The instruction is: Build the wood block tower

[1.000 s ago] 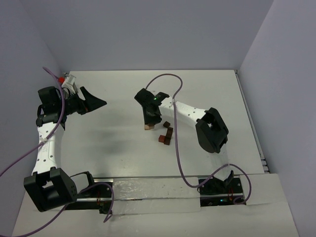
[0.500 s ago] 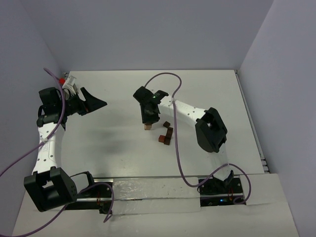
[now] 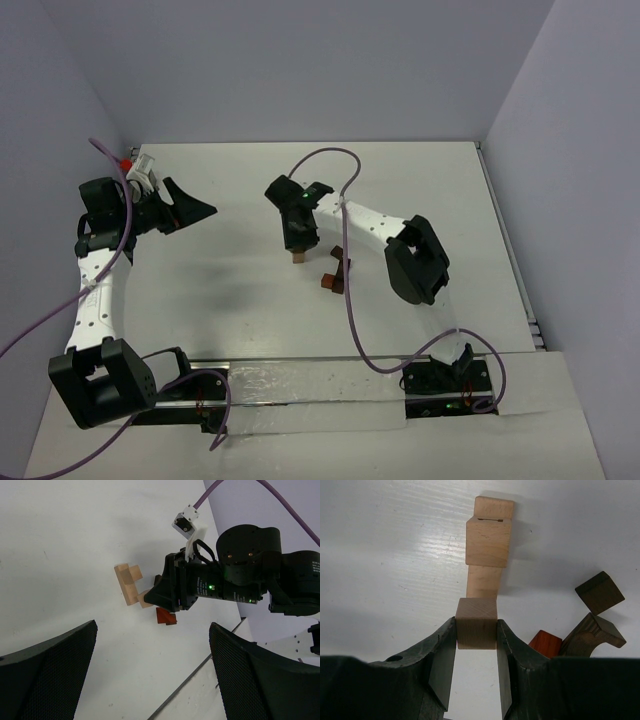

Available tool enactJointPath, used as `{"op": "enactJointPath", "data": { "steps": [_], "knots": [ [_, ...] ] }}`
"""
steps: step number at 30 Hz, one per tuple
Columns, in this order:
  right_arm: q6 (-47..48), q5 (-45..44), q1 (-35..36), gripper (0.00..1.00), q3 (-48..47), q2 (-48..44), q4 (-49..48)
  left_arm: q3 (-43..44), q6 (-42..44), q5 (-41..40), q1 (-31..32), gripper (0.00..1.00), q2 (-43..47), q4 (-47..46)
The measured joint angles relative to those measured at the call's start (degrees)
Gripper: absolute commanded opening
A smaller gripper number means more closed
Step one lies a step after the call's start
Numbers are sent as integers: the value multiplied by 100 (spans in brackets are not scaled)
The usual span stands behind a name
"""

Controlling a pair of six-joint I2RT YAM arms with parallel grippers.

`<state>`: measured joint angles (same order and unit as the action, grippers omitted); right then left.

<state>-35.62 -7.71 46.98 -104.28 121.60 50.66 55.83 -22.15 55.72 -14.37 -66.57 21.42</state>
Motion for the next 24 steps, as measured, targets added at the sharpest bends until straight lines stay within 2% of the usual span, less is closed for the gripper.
{"op": "enactJointPath", "data": {
  "steps": [24],
  "knots": [
    [-74, -82, -124, 8, -373, 447, 95, -11, -21, -2, 0, 99, -53, -109]
  ]
}}
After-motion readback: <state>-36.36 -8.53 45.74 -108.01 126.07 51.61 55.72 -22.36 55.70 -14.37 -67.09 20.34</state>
